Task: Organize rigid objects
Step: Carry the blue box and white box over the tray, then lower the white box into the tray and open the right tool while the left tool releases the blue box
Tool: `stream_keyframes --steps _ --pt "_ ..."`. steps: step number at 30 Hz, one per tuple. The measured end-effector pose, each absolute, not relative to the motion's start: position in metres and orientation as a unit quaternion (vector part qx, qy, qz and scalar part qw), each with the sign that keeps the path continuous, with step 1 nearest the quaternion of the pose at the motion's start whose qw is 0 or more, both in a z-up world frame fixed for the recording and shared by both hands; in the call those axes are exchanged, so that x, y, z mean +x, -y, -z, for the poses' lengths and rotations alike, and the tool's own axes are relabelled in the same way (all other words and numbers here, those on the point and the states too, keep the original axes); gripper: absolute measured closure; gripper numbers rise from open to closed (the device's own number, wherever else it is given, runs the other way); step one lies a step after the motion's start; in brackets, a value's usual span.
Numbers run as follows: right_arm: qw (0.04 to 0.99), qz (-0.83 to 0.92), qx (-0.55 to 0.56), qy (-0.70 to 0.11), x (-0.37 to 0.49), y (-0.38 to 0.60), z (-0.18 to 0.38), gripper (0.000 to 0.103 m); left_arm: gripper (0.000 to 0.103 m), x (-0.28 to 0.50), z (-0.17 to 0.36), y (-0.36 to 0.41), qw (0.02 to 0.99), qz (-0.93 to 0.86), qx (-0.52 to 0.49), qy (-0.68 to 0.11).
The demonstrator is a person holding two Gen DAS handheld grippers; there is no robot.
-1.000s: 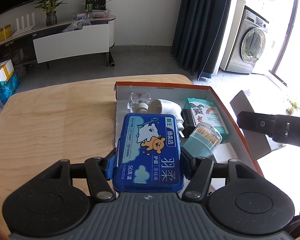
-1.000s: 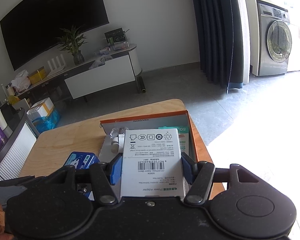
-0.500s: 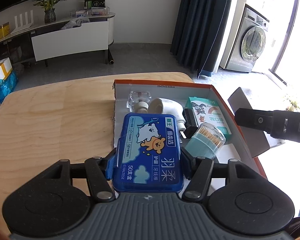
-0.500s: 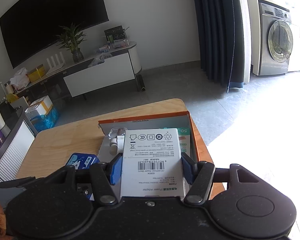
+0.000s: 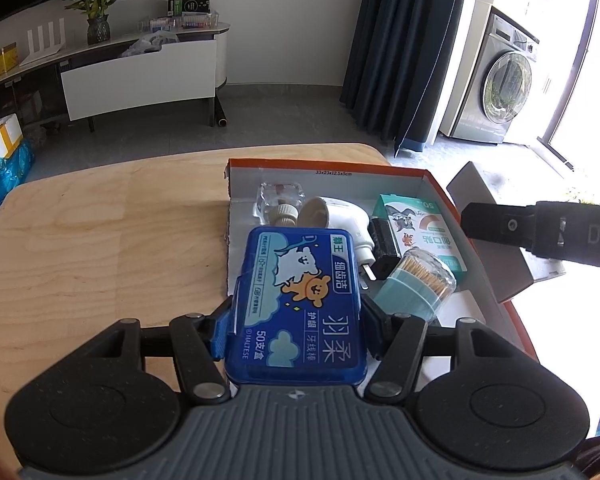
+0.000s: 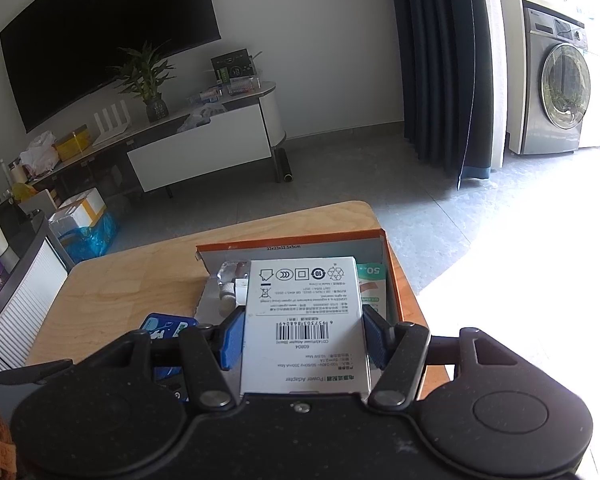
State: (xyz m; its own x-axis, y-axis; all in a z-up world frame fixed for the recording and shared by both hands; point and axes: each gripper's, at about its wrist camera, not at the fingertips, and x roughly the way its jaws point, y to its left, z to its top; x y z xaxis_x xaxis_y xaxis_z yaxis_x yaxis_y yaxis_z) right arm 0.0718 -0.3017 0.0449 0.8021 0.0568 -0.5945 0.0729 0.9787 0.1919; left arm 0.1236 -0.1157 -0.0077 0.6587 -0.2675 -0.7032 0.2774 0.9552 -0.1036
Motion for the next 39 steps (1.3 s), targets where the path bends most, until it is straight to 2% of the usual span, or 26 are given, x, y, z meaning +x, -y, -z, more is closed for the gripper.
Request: stream_keyframes --steps 39 --pt "0.941 0.009 0.100 -0.322 0.092 0.304 -0.033 0.031 0.041 0.134 0.018 0.119 0.905 0.155 0.005 -0.396"
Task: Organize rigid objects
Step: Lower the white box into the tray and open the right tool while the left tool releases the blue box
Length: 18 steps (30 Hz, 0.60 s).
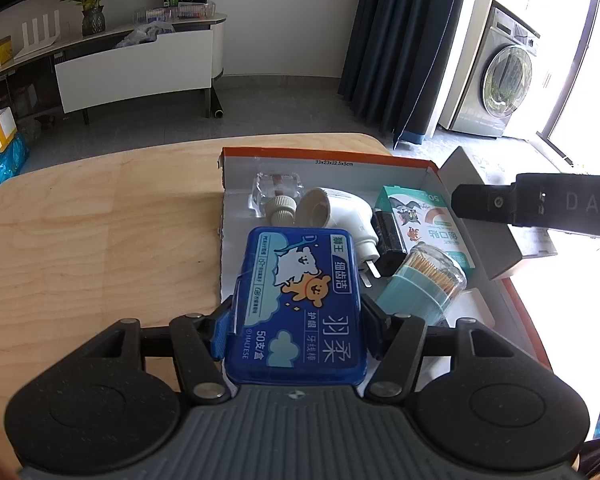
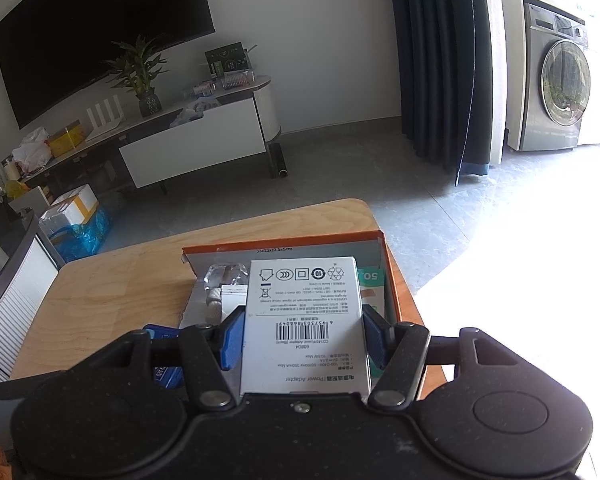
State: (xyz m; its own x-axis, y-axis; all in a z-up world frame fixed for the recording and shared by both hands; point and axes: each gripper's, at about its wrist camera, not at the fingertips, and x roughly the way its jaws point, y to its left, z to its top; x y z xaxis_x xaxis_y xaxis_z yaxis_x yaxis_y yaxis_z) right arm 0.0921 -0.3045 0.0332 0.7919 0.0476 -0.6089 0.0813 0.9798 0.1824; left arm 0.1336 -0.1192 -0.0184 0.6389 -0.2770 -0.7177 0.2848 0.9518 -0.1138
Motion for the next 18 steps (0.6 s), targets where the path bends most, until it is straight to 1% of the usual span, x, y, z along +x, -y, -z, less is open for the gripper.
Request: stream_keyframes --steps 7,9,18 --pt "0.946 0.010 0.092 -0.311 0.113 0.307 -0.030 0.030 0.041 0.136 0.023 0.119 0.903 0.156 0.005 -0.401" --pt "0.948 0.014 0.090 -0.304 0.119 0.309 -0.029 0.025 0.041 0.137 0.025 0.119 0.902 0.157 0.006 -0.402" --pt "0.953 0.015 0.099 -0.286 0.102 0.317 -0.034 0.025 0.041 0.141 0.030 0.124 0.900 0.163 0.002 -0.405"
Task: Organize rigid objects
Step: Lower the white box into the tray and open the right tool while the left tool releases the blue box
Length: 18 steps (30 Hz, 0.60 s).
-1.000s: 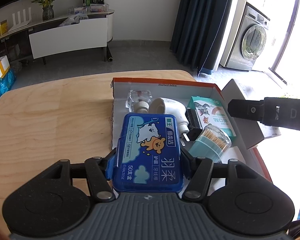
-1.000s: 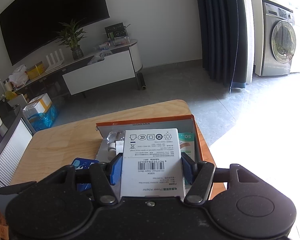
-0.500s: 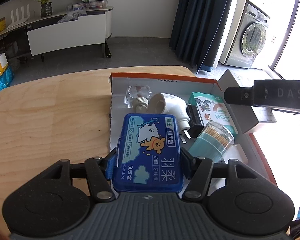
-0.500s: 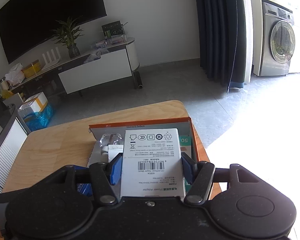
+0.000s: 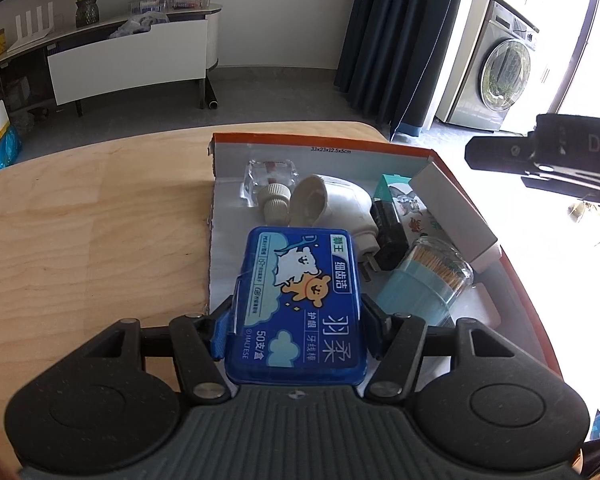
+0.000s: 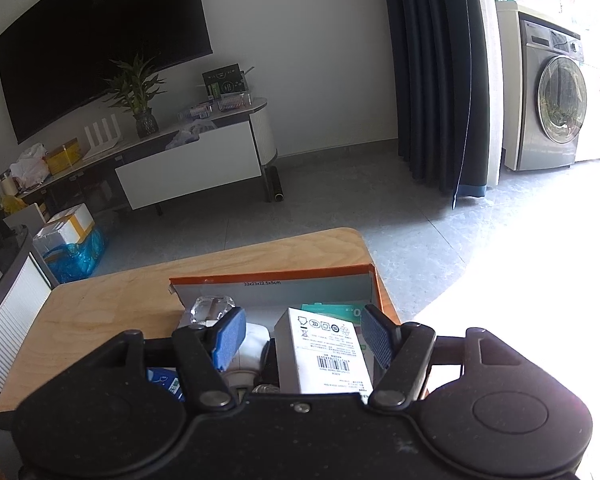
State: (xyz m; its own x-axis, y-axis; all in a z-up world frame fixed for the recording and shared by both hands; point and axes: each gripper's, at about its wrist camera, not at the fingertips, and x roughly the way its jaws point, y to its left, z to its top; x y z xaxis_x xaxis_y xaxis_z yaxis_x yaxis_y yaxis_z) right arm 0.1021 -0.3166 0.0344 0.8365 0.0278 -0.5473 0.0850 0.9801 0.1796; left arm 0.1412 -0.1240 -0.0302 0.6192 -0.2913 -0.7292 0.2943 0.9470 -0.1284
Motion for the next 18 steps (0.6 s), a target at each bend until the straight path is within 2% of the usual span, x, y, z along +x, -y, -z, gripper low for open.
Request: stream_keyframes --steps 3,4,7,14,18 --pt "0.953 0.015 0.101 -0.285 0.095 0.318 -0.036 0.025 0.039 0.143 0.033 0.126 0.898 0.166 0.005 -0.407" --pt "0.953 0.015 0.102 -0.286 0.094 0.317 -0.036 0.025 0.034 0.143 0.034 0.127 0.897 0.169 0.005 -0.408" --pt "0.953 0.016 0.101 -0.285 0.087 0.316 -0.039 0.025 0.030 0.140 0.034 0.124 0.899 0.167 0.002 -0.405" --pt "0.954 0.010 0.097 -0.284 0.070 0.311 -0.044 0.023 0.023 0.125 0.022 0.115 0.902 0.159 -0.004 -0.401" --pt "0.954 0.007 0.098 -0.282 0.054 0.307 -0.045 0.021 0.014 0.107 0.006 0.113 0.909 0.153 0.008 -0.387"
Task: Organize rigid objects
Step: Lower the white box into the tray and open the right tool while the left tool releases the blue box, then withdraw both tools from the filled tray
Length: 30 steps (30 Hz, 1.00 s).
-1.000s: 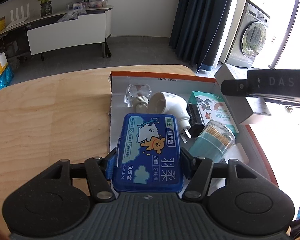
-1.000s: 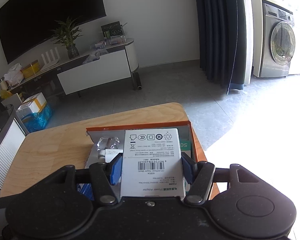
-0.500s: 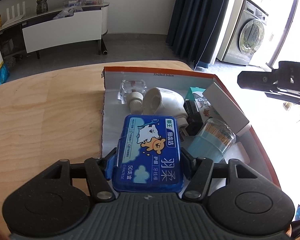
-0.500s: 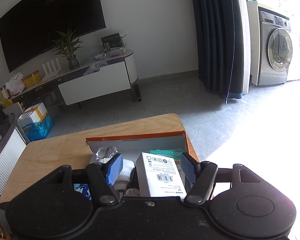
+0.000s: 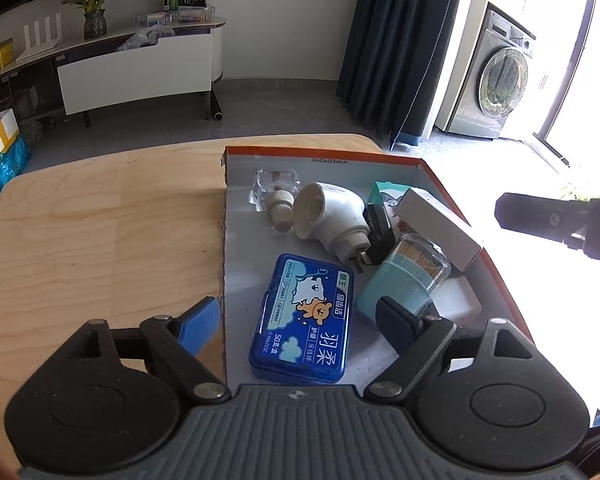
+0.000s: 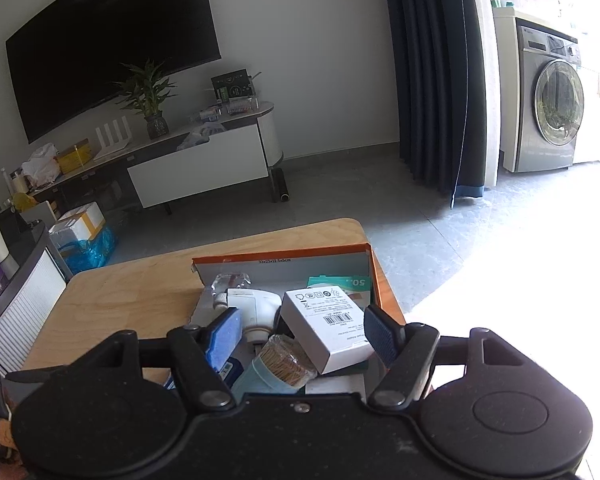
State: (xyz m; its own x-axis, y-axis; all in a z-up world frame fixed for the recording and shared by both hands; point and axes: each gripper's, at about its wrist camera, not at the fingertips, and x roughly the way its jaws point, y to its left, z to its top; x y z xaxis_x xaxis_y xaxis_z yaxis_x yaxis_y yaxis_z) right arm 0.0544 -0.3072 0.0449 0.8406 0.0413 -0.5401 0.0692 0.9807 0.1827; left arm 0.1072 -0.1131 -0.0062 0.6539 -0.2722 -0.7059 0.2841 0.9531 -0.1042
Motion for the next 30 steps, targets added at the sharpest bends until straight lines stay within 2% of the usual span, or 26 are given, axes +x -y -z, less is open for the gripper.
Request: stream_keyframes --steps 3,6,12,30 --pt "0.954 0.004 0.097 -0.284 0.042 0.303 -0.045 0.019 0.004 0.090 -0.004 0.114 0.915 0.144 0.024 -0.376" --pt "0.953 0.004 0.093 -0.287 0.027 0.300 -0.043 0.017 0.000 0.073 -0.012 0.113 0.919 0.141 0.028 -0.367" --pt "0.952 0.010 0.095 -0.292 -0.005 0.298 -0.038 0.012 0.000 0.046 -0.011 0.117 0.919 0.123 0.032 -0.374" --pt "0.951 0.026 0.083 -0.297 -0.068 0.297 -0.027 0.010 0.000 -0.011 -0.003 0.126 0.920 0.115 0.031 -0.374"
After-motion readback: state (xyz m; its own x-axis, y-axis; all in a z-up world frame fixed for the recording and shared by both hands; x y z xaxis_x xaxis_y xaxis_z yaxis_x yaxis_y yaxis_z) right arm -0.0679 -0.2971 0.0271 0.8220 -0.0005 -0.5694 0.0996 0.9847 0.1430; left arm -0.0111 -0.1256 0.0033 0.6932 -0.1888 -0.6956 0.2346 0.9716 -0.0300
